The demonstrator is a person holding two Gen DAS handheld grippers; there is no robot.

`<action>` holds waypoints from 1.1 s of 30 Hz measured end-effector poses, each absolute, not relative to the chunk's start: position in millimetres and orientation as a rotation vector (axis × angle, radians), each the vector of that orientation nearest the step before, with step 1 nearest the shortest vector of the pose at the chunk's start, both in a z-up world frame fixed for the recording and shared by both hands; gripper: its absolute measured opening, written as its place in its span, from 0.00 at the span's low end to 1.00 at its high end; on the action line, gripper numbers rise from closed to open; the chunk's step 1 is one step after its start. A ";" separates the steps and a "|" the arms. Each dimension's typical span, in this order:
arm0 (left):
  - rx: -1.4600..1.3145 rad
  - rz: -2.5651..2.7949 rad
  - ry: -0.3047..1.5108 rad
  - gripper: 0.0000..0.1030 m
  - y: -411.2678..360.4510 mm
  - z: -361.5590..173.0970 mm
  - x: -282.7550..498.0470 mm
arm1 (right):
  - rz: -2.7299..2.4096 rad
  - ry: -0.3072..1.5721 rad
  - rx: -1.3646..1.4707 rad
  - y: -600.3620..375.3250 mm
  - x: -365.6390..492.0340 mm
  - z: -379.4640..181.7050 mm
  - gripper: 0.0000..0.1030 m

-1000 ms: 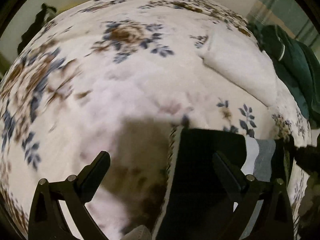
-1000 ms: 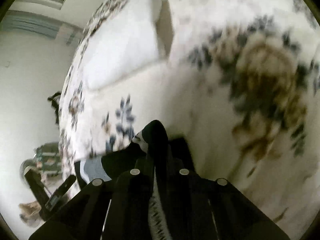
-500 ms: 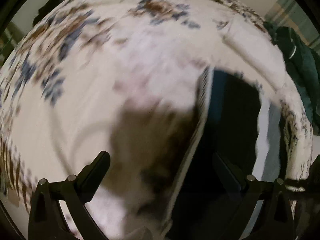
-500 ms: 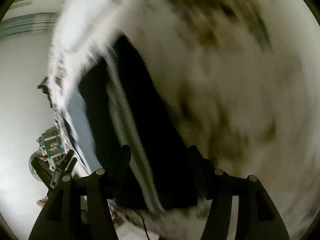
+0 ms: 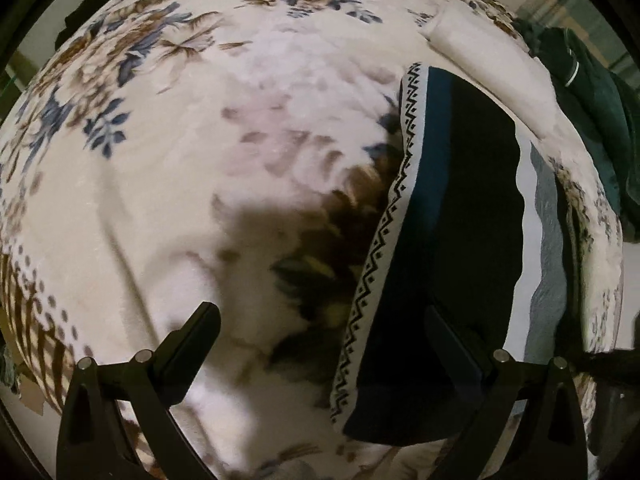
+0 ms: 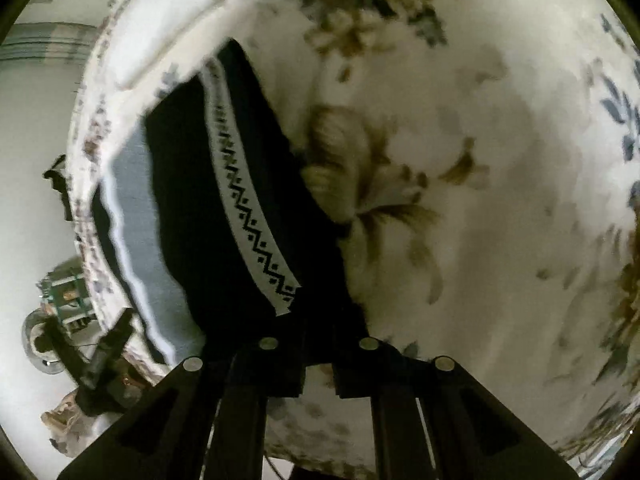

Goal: Fold small clothes

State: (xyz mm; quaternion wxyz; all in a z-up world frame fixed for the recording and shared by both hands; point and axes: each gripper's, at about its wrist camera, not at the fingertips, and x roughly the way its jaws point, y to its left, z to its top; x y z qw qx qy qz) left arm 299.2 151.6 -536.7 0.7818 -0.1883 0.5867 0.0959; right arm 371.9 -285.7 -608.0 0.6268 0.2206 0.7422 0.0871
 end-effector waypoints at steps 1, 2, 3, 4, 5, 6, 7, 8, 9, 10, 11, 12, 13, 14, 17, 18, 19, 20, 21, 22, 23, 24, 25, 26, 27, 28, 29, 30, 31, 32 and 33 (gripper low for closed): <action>-0.433 0.190 1.270 1.00 151.8 -538.1 298.9 | 0.208 1.725 0.511 -284.5 372.4 -617.7 0.09; -0.457 0.176 1.275 1.00 152.1 -539.5 297.4 | 0.212 1.746 0.531 -284.6 373.2 -625.7 0.11; -0.490 0.160 1.280 1.00 152.5 -540.8 293.7 | 0.208 1.752 0.579 -286.8 374.6 -631.5 0.16; -0.538 0.131 1.280 1.00 153.2 -543.5 287.0 | 0.210 1.749 0.629 -291.1 375.7 -633.4 0.20; -0.577 0.108 1.277 1.00 153.8 -546.6 280.0 | 0.216 1.748 0.642 -293.2 376.8 -633.6 0.29; -0.618 0.085 1.269 1.00 153.7 -549.0 270.8 | 0.224 1.739 0.652 -296.2 377.7 -632.6 0.40; -0.661 0.053 1.248 0.99 153.5 -553.3 262.8 | 0.237 1.714 0.677 -300.9 378.2 -630.3 0.45; -0.697 0.017 1.221 0.90 152.1 -556.9 256.3 | 0.247 1.697 0.697 -305.4 378.1 -628.1 0.50; -0.726 -0.020 1.204 0.82 148.9 -563.1 249.2 | 0.263 1.683 0.721 -310.2 377.8 -627.5 0.50; -0.742 -0.051 1.214 0.59 144.6 -569.3 245.7 | 0.282 1.684 0.735 -312.4 377.5 -629.1 0.50; -0.758 -0.074 1.217 0.49 142.8 -572.3 244.0 | 0.290 1.685 0.735 -316.2 376.3 -629.9 0.50; -0.766 -0.082 1.216 0.48 140.4 -574.7 239.7 | 0.292 1.684 0.732 -318.4 375.3 -630.1 0.50; -0.760 -0.084 1.208 0.46 139.7 -574.1 234.7 | 0.302 1.683 0.727 -320.9 374.8 -631.1 0.50; -0.756 -0.088 1.208 0.43 140.6 -572.9 231.5 | 0.312 1.684 0.725 -323.5 374.4 -632.1 0.50; -0.740 -0.093 1.212 0.41 147.1 -564.7 222.5 | 0.343 1.675 0.728 -329.8 372.3 -631.7 0.50; -0.726 -0.094 1.221 0.41 148.4 -562.3 220.9 | 0.346 1.677 0.726 -327.6 376.8 -634.0 0.50; -0.723 -0.098 1.228 0.41 150.5 -562.7 225.2 | 0.352 1.678 0.732 -323.8 377.9 -636.1 0.50; -0.733 -0.104 1.232 0.41 152.9 -561.7 226.3 | 0.361 1.676 0.740 -320.2 378.2 -637.0 0.50; -0.751 -0.106 1.232 0.41 156.7 -561.6 228.0 | 0.374 1.671 0.749 -319.9 379.5 -637.4 0.50; -0.777 -0.108 1.227 0.42 161.3 -561.6 229.4 | 0.395 1.660 0.759 -317.7 382.5 -638.4 0.50; -0.795 -0.103 1.220 0.50 164.4 -562.3 229.3 | 0.414 1.649 0.765 -313.5 384.8 -638.6 0.53; -0.814 -0.092 1.213 0.54 168.9 -563.0 233.7 | 0.449 1.627 0.772 -311.6 388.2 -640.0 0.60; -0.845 -0.094 1.187 0.55 174.2 -563.0 237.5 | 0.486 1.606 0.770 -307.7 392.2 -640.3 0.63; -0.868 -0.105 1.157 0.56 177.2 -563.0 242.0 | 0.520 1.587 0.765 -305.5 395.5 -642.0 0.67; -0.878 -0.108 1.127 0.59 180.2 -563.1 250.2 | 0.555 1.576 0.766 -303.2 399.3 -645.6 0.70; -0.881 -0.114 1.116 0.62 180.6 -564.6 256.9 | 0.595 1.579 0.786 -300.9 404.9 -653.8 0.70; -0.890 -0.131 1.109 0.62 180.9 -568.1 264.4 | 0.614 1.583 0.801 -299.2 407.6 -658.7 0.70; -0.898 -0.153 1.108 0.62 179.0 -573.3 277.0 | 0.647 1.587 0.828 -297.3 412.3 -666.3 0.70; -0.901 -0.171 1.111 0.62 177.2 -576.7 286.3 | 0.681 1.589 0.859 -294.7 417.9 -674.2 0.70; -0.906 -0.196 1.115 0.62 174.0 -580.6 296.2 | 0.710 1.589 0.882 -292.1 422.1 -679.3 0.70; -0.904 -0.223 1.117 0.62 169.9 -583.9 306.4 | 0.752 1.586 0.912 -287.4 427.9 -684.9 0.72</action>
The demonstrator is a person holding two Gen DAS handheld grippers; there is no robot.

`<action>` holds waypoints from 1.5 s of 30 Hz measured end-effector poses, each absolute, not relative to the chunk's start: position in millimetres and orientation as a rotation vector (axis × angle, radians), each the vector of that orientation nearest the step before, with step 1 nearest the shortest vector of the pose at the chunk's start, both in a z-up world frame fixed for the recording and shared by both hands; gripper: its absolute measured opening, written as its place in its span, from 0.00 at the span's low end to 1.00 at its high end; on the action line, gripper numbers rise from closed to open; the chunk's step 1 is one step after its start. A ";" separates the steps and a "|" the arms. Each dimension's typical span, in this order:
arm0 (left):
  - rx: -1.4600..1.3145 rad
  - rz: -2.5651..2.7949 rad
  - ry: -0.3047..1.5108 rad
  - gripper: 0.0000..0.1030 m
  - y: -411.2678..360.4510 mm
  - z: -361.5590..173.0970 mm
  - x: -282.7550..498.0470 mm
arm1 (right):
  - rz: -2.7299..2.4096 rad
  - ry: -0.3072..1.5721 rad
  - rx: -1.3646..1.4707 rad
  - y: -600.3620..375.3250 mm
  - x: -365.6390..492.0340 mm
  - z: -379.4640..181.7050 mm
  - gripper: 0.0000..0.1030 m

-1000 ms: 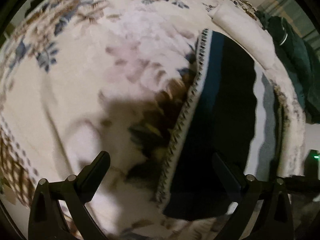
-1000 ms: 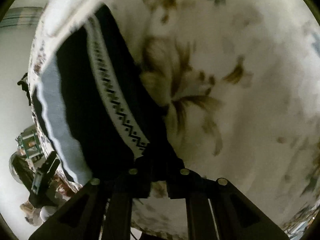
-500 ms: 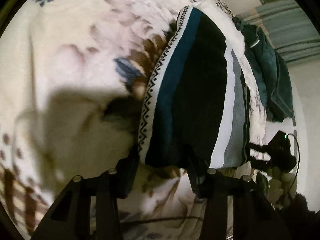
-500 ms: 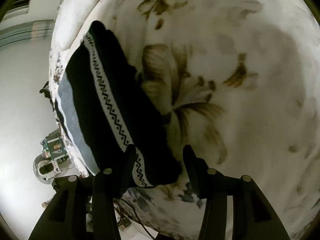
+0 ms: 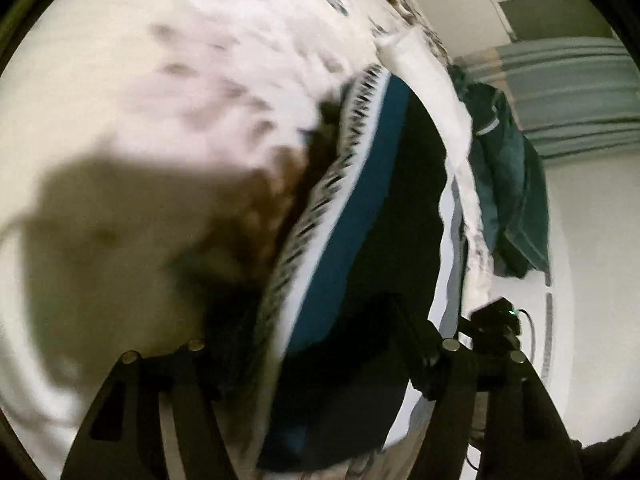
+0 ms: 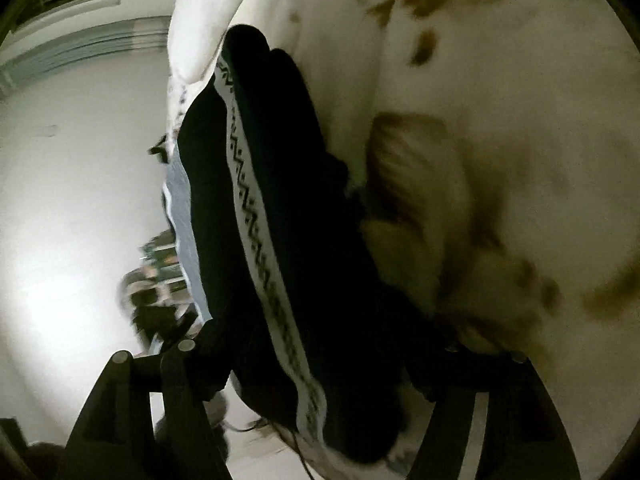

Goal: Fold small clothes

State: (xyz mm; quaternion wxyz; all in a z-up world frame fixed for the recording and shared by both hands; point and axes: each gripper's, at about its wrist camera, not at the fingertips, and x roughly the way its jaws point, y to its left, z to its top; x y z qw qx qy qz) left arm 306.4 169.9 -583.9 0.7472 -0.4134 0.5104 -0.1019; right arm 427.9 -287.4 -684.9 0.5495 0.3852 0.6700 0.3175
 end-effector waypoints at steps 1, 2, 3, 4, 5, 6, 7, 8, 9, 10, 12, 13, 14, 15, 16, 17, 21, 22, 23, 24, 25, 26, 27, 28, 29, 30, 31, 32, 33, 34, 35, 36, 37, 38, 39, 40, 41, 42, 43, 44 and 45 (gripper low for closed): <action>-0.893 -0.250 1.120 0.64 165.3 -586.6 316.8 | 0.798 1.582 0.924 -280.8 433.3 -687.4 0.72; -0.888 -0.275 1.117 0.70 161.9 -588.6 325.8 | 0.833 1.579 0.930 -276.0 435.8 -688.2 0.72; -0.892 -0.291 1.112 0.71 160.7 -589.6 330.9 | 0.890 1.585 0.935 -264.9 440.8 -690.2 0.72; -0.905 -0.312 1.107 0.74 159.3 -591.6 337.7 | 0.916 1.595 0.933 -257.0 444.0 -692.1 0.72; -0.919 -0.329 1.107 0.75 158.6 -593.3 343.2 | 0.943 1.603 0.934 -248.8 446.9 -693.8 0.72; -0.928 -0.340 1.105 0.75 158.7 -593.5 347.5 | 0.980 1.611 0.933 -235.7 451.3 -695.8 0.72; -0.942 -0.354 1.102 0.75 159.0 -594.7 351.6 | 0.985 1.617 0.924 -227.5 454.4 -696.5 0.72; -0.955 -0.363 1.097 0.75 159.1 -595.0 354.3 | 0.982 1.618 0.926 -222.2 456.7 -696.4 0.72; -0.967 -0.372 1.089 0.75 159.1 -593.2 357.4 | 0.978 1.614 0.932 -219.7 458.0 -695.6 0.70; -0.977 -0.385 1.069 0.72 158.6 -589.7 358.2 | 0.962 1.606 0.936 -217.8 458.9 -693.1 0.68; -0.959 -0.386 1.046 0.40 155.0 -579.8 359.5 | 0.934 1.581 0.927 -219.6 456.6 -685.7 0.48; -0.938 -0.382 1.047 0.27 153.0 -572.9 361.5 | 0.913 1.567 0.927 -223.0 454.6 -681.7 0.41; -0.923 -0.378 1.040 0.24 151.7 -565.7 363.5 | 0.899 1.552 0.940 -225.4 453.8 -678.4 0.33; -0.905 -0.378 1.037 0.23 149.6 -557.7 366.1 | 0.887 1.534 0.958 -228.5 452.3 -673.3 0.30; -0.881 -0.380 1.034 0.23 147.0 -545.9 370.0 | 0.872 1.516 0.956 -229.8 451.6 -664.1 0.29; -0.872 -0.382 1.034 0.22 145.7 -538.6 375.4 | 0.861 1.504 0.943 -229.2 452.2 -655.4 0.28; -0.840 -0.396 1.029 0.22 143.6 -509.1 409.2 | 0.838 1.448 0.924 -227.0 466.2 -619.2 0.27; -0.823 -0.402 1.029 0.22 142.9 -499.5 422.3 | 0.833 1.430 0.916 -225.9 475.4 -606.7 0.27; -0.813 -0.409 1.028 0.22 146.5 -493.4 430.2 | 0.825 1.417 0.915 -225.4 483.4 -597.8 0.27; -0.803 -0.417 1.027 0.22 146.7 -485.7 443.6 | 0.816 1.399 0.910 -224.4 494.1 -586.5 0.27; -0.791 -0.424 1.024 0.22 147.8 -476.9 460.1 | 0.805 1.380 0.895 -222.5 507.6 -574.1 0.27; -0.781 -0.432 1.019 0.22 148.8 -469.8 474.9 | 0.796 1.364 0.886 -221.3 518.3 -565.3 0.27; -0.768 -0.437 1.010 0.22 148.5 -461.7 491.2 | 0.787 1.340 0.884 -219.6 537.7 -553.0 0.27; -0.755 -0.444 1.000 0.22 149.3 -453.2 511.4 | 0.780 1.324 0.882 -218.4 551.0 -545.8 0.27; -0.748 -0.451 0.991 0.22 151.8 -448.7 528.2 | 0.770 1.306 0.877 -216.6 565.0 -538.4 0.27; -0.742 -0.456 0.982 0.22 153.2 -443.6 547.8 | 0.762 1.287 0.875 -213.9 582.1 -530.7 0.27; -0.734 -0.460 0.975 0.22 154.6 -440.0 570.2 | 0.752 1.268 0.876 -211.5 601.9 -525.2 0.27; -0.730 -0.465 0.970 0.22 156.2 -439.3 588.9 | 0.742 1.255 0.877 -210.2 617.2 -522.4 0.27; -0.723 -0.470 0.965 0.22 158.7 -439.5 607.5 | 0.731 1.241 0.874 -209.6 636.6 -520.2 0.27; -0.711 -0.476 0.959 0.22 158.1 -439.0 630.2 | 0.720 1.227 0.868 -206.6 657.2 -519.5 0.27; -0.697 -0.482 0.958 0.22 157.6 -440.7 648.1 | 0.711 1.217 0.869 -207.2 674.0 -520.3 0.27; -0.681 -0.487 0.958 0.22 156.3 -442.8 666.4 | 0.701 1.208 0.868 -205.3 697.9 -524.1 0.27; -0.664 -0.494 0.963 0.22 155.5 -447.5 685.8 | 0.690 1.205 0.864 -204.1 712.1 -528.0 0.27; -0.660 -0.498 0.974 0.22 155.1 -452.9 700.1 | 0.677 1.204 0.861 -201.5 727.1 -531.9 0.27; -0.658 -0.504 0.986 0.22 154.3 -460.0 713.7 | 0.661 1.209 0.857 -197.0 739.5 -539.2 0.27; -0.649 -0.507 1.004 0.23 152.7 -470.0 728.8 | 0.639 1.219 0.846 -198.2 754.4 -547.5 0.27; -0.640 -0.505 1.025 0.23 150.6 -479.8 739.0 | 0.625 1.228 0.837 -201.0 764.5 -552.4 0.27; -0.636 -0.501 1.052 0.23 147.8 -491.5 746.8 | 0.606 1.241 0.824 -200.0 772.7 -558.7 0.27; -0.641 -0.494 1.078 0.24 146.6 -505.9 755.1 | 0.593 1.252 0.816 -200.8 780.2 -566.1 0.27; -0.639 -0.488 1.092 0.28 145.9 -510.9 760.2 | 0.595 1.261 0.823 -202.3 786.1 -571.1 0.27; -0.635 -0.480 1.106 0.29 145.6 -515.6 763.7 | 0.590 1.269 0.830 -205.1 792.9 -571.7 0.29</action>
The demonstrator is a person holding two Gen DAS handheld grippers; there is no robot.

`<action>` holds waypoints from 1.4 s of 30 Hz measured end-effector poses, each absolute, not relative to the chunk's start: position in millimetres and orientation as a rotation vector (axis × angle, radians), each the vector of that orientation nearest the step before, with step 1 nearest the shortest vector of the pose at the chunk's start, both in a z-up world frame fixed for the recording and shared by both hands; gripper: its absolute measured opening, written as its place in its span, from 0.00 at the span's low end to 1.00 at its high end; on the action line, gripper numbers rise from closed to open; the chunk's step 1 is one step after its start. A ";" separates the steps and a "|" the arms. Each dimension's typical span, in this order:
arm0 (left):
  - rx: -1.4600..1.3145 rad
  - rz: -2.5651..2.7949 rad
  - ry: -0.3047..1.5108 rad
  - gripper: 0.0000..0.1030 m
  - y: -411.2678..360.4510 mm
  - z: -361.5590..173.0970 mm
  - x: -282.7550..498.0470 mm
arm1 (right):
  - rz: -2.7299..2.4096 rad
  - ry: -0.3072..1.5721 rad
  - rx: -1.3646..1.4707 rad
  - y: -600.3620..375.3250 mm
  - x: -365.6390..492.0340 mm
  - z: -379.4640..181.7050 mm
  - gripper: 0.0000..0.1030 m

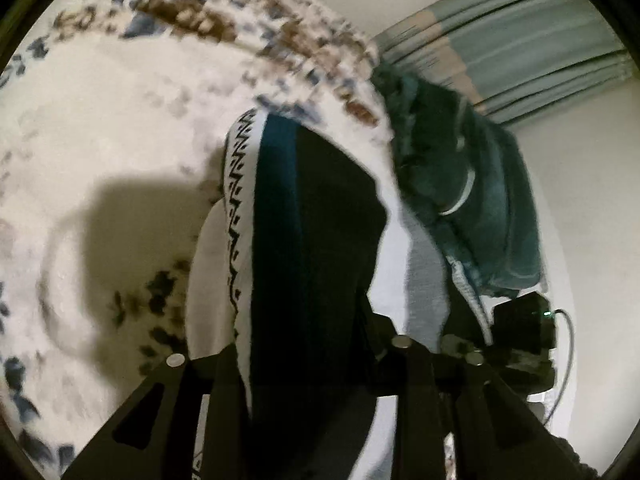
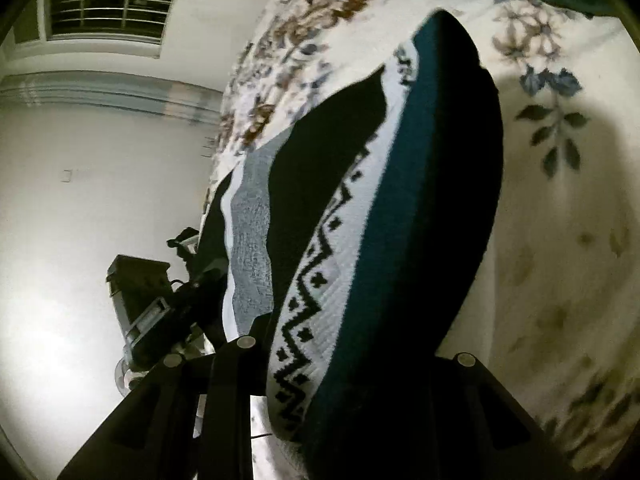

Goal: Fold small clothes

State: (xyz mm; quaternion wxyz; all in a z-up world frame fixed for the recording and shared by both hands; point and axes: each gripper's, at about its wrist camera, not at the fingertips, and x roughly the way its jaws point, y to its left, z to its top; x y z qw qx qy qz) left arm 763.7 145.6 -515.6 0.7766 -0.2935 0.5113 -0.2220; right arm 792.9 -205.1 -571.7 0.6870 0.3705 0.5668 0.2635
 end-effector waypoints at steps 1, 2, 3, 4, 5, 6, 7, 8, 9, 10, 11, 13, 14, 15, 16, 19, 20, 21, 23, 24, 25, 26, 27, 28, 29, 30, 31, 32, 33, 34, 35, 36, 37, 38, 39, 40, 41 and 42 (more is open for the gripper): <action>-0.636 -0.483 1.112 0.30 146.6 -517.7 763.6 | 0.576 1.276 0.821 -208.0 794.7 -571.5 0.31; -0.635 -0.489 1.113 0.33 148.3 -516.9 761.4 | 0.558 1.287 0.791 -208.6 797.8 -570.0 0.36; -0.627 -0.482 1.119 0.38 150.4 -514.9 759.4 | 0.539 1.301 0.760 -219.1 793.9 -570.3 0.50; -0.601 -0.445 1.135 0.49 153.1 -512.4 755.5 | 0.491 1.323 0.700 -218.1 791.8 -566.6 0.56; -0.578 -0.412 1.144 0.53 156.5 -508.8 751.1 | 0.473 1.330 0.664 -216.3 785.3 -565.9 0.59; -0.540 -0.386 1.143 0.53 158.0 -504.1 745.2 | 0.438 1.338 0.611 -213.7 785.9 -562.2 0.63; -0.500 -0.354 1.138 0.58 159.4 -498.8 738.4 | 0.378 1.346 0.532 -211.9 779.6 -555.9 0.67; -0.455 -0.310 1.136 0.61 160.3 -493.7 730.7 | 0.332 1.345 0.475 -212.5 775.8 -549.5 0.70; -0.408 -0.274 1.129 0.61 159.9 -487.8 723.4 | 0.286 1.341 0.419 -210.3 769.8 -543.3 0.70; -0.355 -0.231 1.111 0.61 158.4 -480.1 713.0 | 0.219 1.347 0.360 -208.0 759.0 -538.4 0.70; -0.295 -0.186 1.084 0.62 155.2 -471.2 700.5 | 0.174 1.353 0.333 -207.8 752.3 -537.1 0.70; -0.210 -0.118 1.054 0.75 148.5 -461.0 683.4 | 0.095 1.353 0.301 -219.3 729.3 -534.9 0.70; -0.174 -0.104 1.046 0.95 142.0 -456.0 672.4 | 0.052 1.351 0.273 -219.9 714.5 -529.1 0.75; -0.149 -0.094 1.047 1.00 137.0 -454.1 666.3 | -0.001 1.352 0.224 -221.5 700.7 -523.9 0.91; -0.109 -0.079 1.047 1.00 129.0 -449.8 656.0 | -0.050 1.333 0.171 -217.1 691.4 -516.2 0.98; -0.022 -0.022 1.043 1.00 111.1 -435.4 631.8 | -0.147 1.269 0.080 -211.4 660.3 -487.6 1.00; -0.026 -0.015 1.038 1.00 107.7 -427.5 622.6 | -0.166 1.255 0.066 -212.8 648.6 -477.7 1.00; -0.031 -0.013 1.034 1.00 104.9 -419.4 614.2 | -0.185 1.235 0.059 -211.8 637.3 -464.3 1.00; -0.021 -0.001 1.022 1.00 98.4 -403.0 600.7 | -0.208 1.212 0.042 -212.8 616.8 -438.5 1.00; -0.015 0.006 1.013 1.00 95.4 -392.9 593.2 | -0.223 1.200 0.038 -213.8 607.7 -424.8 1.00; -0.008 0.013 1.000 1.00 92.4 -380.6 583.4 | -0.222 1.189 0.043 -215.6 598.0 -411.9 1.00; -0.004 0.022 0.989 1.00 89.6 -369.4 575.2 | -0.226 1.179 0.045 -217.4 587.1 -396.4 1.00; -0.005 0.027 0.976 1.00 87.5 -357.0 565.2 | -0.231 1.164 0.044 -219.2 573.1 -378.0 1.00; -0.004 0.027 0.962 1.00 85.3 -343.6 554.8 | -0.232 1.148 0.043 -220.1 561.8 -360.0 1.00; -0.001 0.030 0.950 1.00 83.3 -330.6 544.3 | -0.237 1.134 0.041 -220.6 552.6 -345.2 1.00; -0.002 0.027 0.941 1.00 81.8 -318.6 534.7 | -0.239 1.118 0.033 -220.1 542.9 -329.4 1.00; -0.003 0.026 0.933 1.00 80.6 -304.6 522.8 | -0.240 1.100 0.019 -219.4 529.8 -310.9 1.00; -0.004 0.024 0.923 1.00 79.5 -292.6 512.7 | -0.242 1.079 0.008 -218.9 516.0 -292.1 1.00; -0.008 0.018 0.912 1.00 77.8 -279.6 501.6 | -0.244 1.064 0.003 -218.4 504.2 -275.6 1.00; -0.013 0.014 0.904 1.00 76.3 -263.1 487.3 | -0.242 1.053 0.001 -218.2 492.8 -260.5 1.00; -0.014 0.011 0.903 1.00 75.0 -254.4 479.6 | -0.233 1.038 0.001 -217.2 478.8 -241.4 1.00; -0.011 0.012 0.902 1.00 73.4 -243.6 469.4 | -0.228 1.023 -0.004 -215.9 466.3 -224.2 1.00; -0.007 0.015 0.902 1.00 71.9 -231.2 457.7 | -0.226 1.007 -0.008 -213.8 454.1 -209.0 1.00; -0.010 0.009 0.901 1.00 71.0 -220.6 448.0 | -0.222 0.991 -0.015 -211.6 442.4 -194.3 1.00; -0.014 0.006 0.899 1.00 70.0 -209.5 437.1 | -0.219 0.975 -0.021 -209.6 428.8 -178.3 1.00; -0.017 0.006 0.888 1.00 69.1 -193.6 422.7 | -0.215 0.960 -0.022 -208.2 413.9 -161.1 1.00; -0.017 0.006 0.878 1.00 68.1 -184.8 414.0 | -0.211 0.949 -0.019 -207.1 402.1 -147.1 1.00; -0.011 0.012 0.869 1.00 66.4 -173.3 403.9 | -0.202 0.933 -0.014 -206.6 386.2 -128.8 1.00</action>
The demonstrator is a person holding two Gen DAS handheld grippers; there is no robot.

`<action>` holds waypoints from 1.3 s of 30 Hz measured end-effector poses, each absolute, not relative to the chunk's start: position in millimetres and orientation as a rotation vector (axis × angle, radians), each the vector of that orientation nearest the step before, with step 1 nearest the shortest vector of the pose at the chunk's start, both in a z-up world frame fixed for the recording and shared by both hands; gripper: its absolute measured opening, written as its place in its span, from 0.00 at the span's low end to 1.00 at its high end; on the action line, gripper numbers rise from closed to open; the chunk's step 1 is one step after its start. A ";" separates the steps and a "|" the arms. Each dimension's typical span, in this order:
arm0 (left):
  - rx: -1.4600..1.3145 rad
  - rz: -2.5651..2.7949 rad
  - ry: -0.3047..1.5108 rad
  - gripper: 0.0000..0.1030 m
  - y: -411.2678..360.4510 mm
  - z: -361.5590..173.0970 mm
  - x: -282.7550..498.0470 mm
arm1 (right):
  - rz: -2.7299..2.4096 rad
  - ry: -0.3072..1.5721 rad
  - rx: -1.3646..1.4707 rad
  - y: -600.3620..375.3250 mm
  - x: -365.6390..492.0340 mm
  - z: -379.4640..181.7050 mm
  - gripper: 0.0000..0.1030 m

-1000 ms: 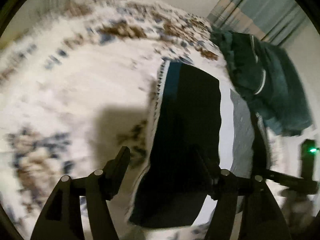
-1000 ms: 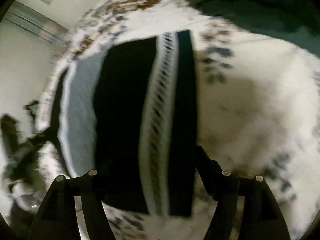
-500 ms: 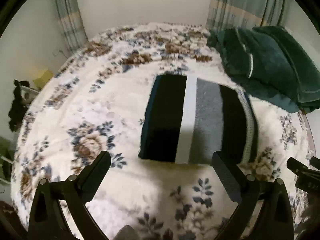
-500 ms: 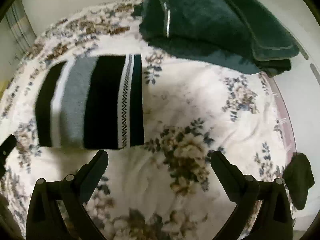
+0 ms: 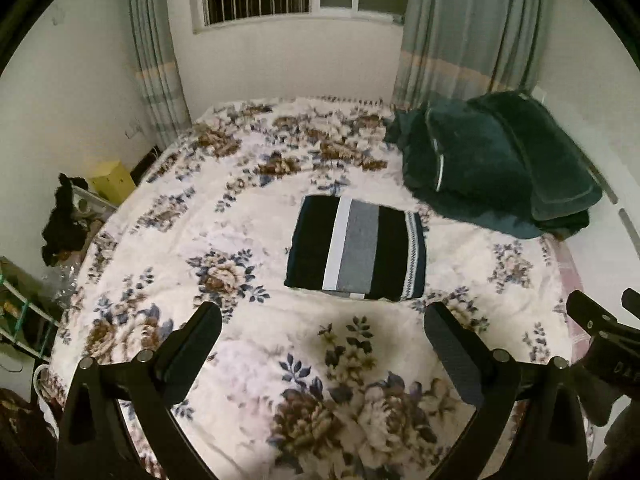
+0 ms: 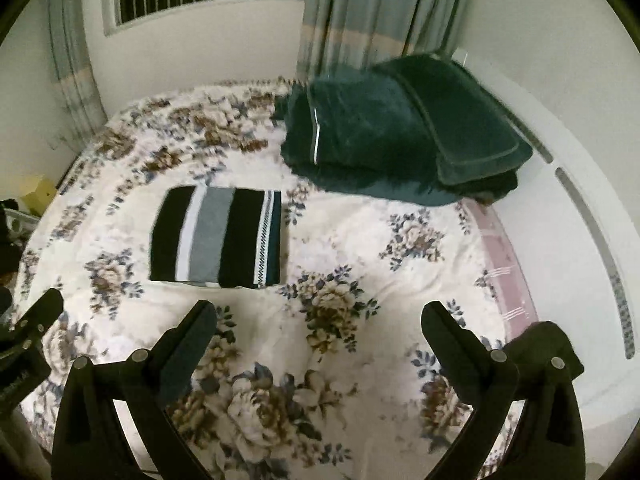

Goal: Fold small clothes

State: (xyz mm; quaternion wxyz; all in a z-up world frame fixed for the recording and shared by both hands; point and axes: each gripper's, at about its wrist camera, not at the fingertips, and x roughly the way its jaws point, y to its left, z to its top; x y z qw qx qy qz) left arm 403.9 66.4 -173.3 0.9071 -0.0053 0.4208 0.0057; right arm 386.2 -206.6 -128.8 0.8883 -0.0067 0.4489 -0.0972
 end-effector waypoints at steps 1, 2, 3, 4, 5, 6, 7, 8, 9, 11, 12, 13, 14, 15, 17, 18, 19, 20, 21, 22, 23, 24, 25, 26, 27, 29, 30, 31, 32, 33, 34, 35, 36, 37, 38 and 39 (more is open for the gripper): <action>-0.004 0.018 0.855 1.00 65.0 -160.2 392.7 | -0.199 0.918 -0.012 -205.8 374.4 -115.6 1.00; -0.002 0.022 0.841 1.00 64.3 -149.3 383.6 | -0.195 0.896 -0.015 -205.3 359.7 -98.7 1.00; -0.001 0.029 0.829 1.00 62.6 -138.5 374.5 | -0.191 0.877 -0.017 -205.3 347.2 -84.8 1.00; -0.007 0.028 0.816 1.00 62.2 -127.8 364.3 | -0.188 0.861 -0.016 -205.3 336.3 -73.3 1.00; -0.014 0.024 0.801 1.00 61.7 -117.9 355.1 | -0.187 0.845 -0.018 -205.1 325.2 -61.6 1.00; -0.017 0.029 0.788 1.00 61.4 -109.0 345.9 | -0.186 0.827 -0.023 -205.2 313.6 -49.0 1.00; -0.021 0.027 0.776 1.00 60.1 -99.2 336.2 | -0.179 0.809 -0.024 -205.8 300.9 -35.4 1.00; -0.026 0.022 0.766 1.00 59.0 -91.7 328.2 | -0.177 0.793 -0.022 -206.5 290.8 -25.0 1.00; -0.021 0.024 0.749 1.00 57.1 -81.8 318.1 | -0.179 0.776 -0.023 -206.9 279.3 -13.9 1.00; -0.017 0.018 0.729 1.00 54.4 -68.7 304.7 | -0.177 0.749 -0.028 -208.0 259.1 4.0 1.00; -0.013 0.019 0.720 1.00 53.1 -63.2 298.9 | -0.174 0.740 -0.029 -208.9 250.4 11.6 1.00; -0.012 0.021 0.713 1.00 52.2 -59.6 293.8 | -0.170 0.732 -0.026 -210.2 241.0 19.3 1.00; -0.012 0.020 0.707 1.00 51.5 -56.0 287.0 | -0.167 0.727 -0.022 -211.5 234.2 24.7 1.00; -0.011 0.019 0.701 1.00 50.7 -52.7 282.5 | -0.166 0.721 -0.017 -213.2 226.9 30.4 1.00; -0.003 0.020 0.693 1.00 48.4 -46.7 273.6 | -0.165 0.708 -0.016 -216.3 214.7 40.3 1.00; -0.006 0.017 0.690 1.00 47.7 -43.4 270.0 | -0.164 0.699 -0.015 -217.5 206.9 46.6 1.00; -0.007 0.021 0.685 1.00 46.8 -41.8 267.0 | -0.165 0.693 -0.015 -219.0 202.6 49.3 1.00; -0.007 0.022 0.680 1.00 45.1 -39.2 262.7 | -0.165 0.688 -0.014 -220.7 199.2 51.8 1.00; -0.007 0.017 0.676 1.00 43.7 -36.9 260.2 | -0.161 0.684 -0.010 -221.7 193.1 56.4 1.00; -0.003 0.020 0.671 1.00 42.5 -34.8 257.1 | -0.158 0.681 -0.005 -223.1 189.2 59.0 1.00; 0.000 0.020 0.666 1.00 41.4 -33.7 254.6 | -0.156 0.677 -0.004 -223.6 186.3 61.6 1.00; 0.000 0.020 0.661 1.00 40.6 -31.9 252.5 | -0.155 0.670 -0.009 -223.3 181.4 65.3 1.00; -0.001 0.020 0.659 1.00 40.3 -30.1 250.5 | -0.152 0.667 -0.010 -223.7 179.6 67.0 1.00; -0.003 0.017 0.656 1.00 39.6 -29.1 247.7 | -0.150 0.663 -0.008 -224.5 177.2 68.2 1.00; -0.003 0.018 0.654 1.00 39.0 -28.2 245.6 | -0.142 0.660 -0.008 -226.5 177.4 70.0 1.00; -0.002 0.025 0.646 1.00 38.8 -26.1 242.1 | -0.135 0.655 -0.011 -227.1 175.9 72.2 1.00; -0.004 0.029 0.641 1.00 39.2 -25.0 241.1 | -0.126 0.652 -0.008 -227.1 174.1 73.7 1.00; -0.005 0.035 0.638 1.00 39.6 -24.2 240.1 | -0.113 0.651 -0.007 -226.4 171.6 75.6 1.00; -0.007 0.040 0.635 1.00 39.8 -23.1 238.2 | -0.104 0.653 -0.012 -227.0 174.8 75.6 1.00; -0.010 0.047 0.631 1.00 40.5 -21.7 237.0 | -0.099 0.654 -0.018 -225.8 174.8 75.8 1.00; -0.009 0.055 0.626 1.00 41.4 -20.7 236.5 | -0.096 0.655 -0.024 -224.4 174.4 76.0 1.00; -0.008 0.057 0.623 1.00 41.8 -20.0 236.1 | -0.093 0.654 -0.028 -223.9 175.5 75.1 1.00; -0.007 0.056 0.621 1.00 42.0 -19.2 236.3 | -0.090 0.653 -0.029 -223.5 175.7 74.7 1.00; -0.005 0.061 0.617 1.00 42.6 -18.2 235.9 | -0.088 0.653 -0.026 -223.4 175.4 74.8 1.00; -0.004 0.063 0.615 1.00 42.0 -17.8 236.0 | -0.085 0.652 -0.023 -224.5 176.8 74.8 1.00; -0.003 0.064 0.613 1.00 41.9 -17.0 235.5 | -0.084 0.650 -0.023 -225.6 178.2 74.7 1.00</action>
